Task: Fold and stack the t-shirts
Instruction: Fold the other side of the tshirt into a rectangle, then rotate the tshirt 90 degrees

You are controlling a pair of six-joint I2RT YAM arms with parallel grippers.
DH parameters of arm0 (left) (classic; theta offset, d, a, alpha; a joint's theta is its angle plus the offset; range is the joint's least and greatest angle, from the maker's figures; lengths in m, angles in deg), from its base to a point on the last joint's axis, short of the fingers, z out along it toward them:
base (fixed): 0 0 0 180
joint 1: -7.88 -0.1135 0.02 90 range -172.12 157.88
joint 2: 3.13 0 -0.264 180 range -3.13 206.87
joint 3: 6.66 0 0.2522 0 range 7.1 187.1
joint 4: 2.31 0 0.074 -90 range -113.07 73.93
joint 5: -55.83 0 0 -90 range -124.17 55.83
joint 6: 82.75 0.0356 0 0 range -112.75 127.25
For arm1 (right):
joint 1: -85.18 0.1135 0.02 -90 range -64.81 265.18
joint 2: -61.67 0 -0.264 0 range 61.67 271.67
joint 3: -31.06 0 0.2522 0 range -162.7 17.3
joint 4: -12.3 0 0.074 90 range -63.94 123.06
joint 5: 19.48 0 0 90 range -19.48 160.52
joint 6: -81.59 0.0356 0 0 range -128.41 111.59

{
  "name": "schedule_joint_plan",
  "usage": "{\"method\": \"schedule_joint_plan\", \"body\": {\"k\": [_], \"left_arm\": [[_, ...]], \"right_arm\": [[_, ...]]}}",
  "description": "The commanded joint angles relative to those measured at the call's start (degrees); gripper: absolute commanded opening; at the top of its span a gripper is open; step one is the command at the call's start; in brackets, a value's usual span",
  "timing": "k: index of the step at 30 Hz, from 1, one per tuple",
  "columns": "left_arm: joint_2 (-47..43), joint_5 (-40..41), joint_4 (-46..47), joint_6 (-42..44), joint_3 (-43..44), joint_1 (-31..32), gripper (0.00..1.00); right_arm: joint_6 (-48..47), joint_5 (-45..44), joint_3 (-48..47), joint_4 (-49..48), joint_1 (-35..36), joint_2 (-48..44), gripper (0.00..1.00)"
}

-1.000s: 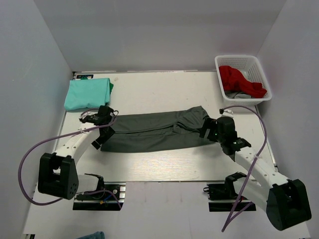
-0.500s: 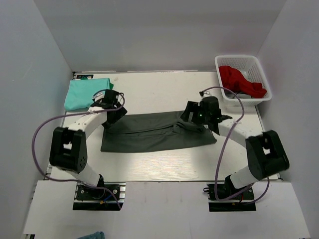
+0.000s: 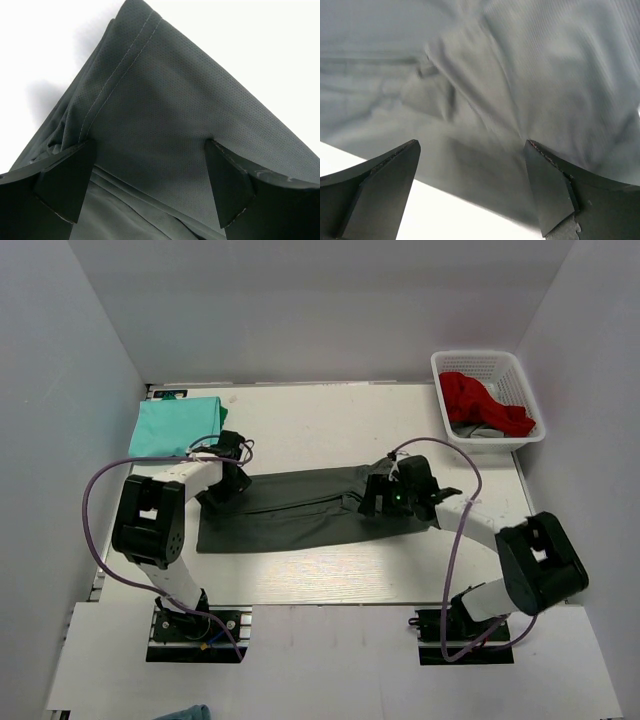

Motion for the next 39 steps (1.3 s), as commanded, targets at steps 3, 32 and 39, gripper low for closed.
{"method": "schedule_joint_plan", "body": {"k": [3,32,39], "left_arm": [[-1.99,3.69,-3.82,-1.35,-1.94,-0.36,1.0],[-1.65,-10.54,-5.04,-1.53,-11.7,2.45,1.0],[0.47,-18.44,-8.83,-0.82,-8.61,7.9,1.0]], "right_arm": [[-0.55,-3.63,4.43,7.93,0.13,-6.37,0.89],[9.12,-13.12,-14.36,11.44,-3.98,13.91,0.9],[6.51,-4.78,-29.54,11.97,-8.13,28.33,0.9]]}}
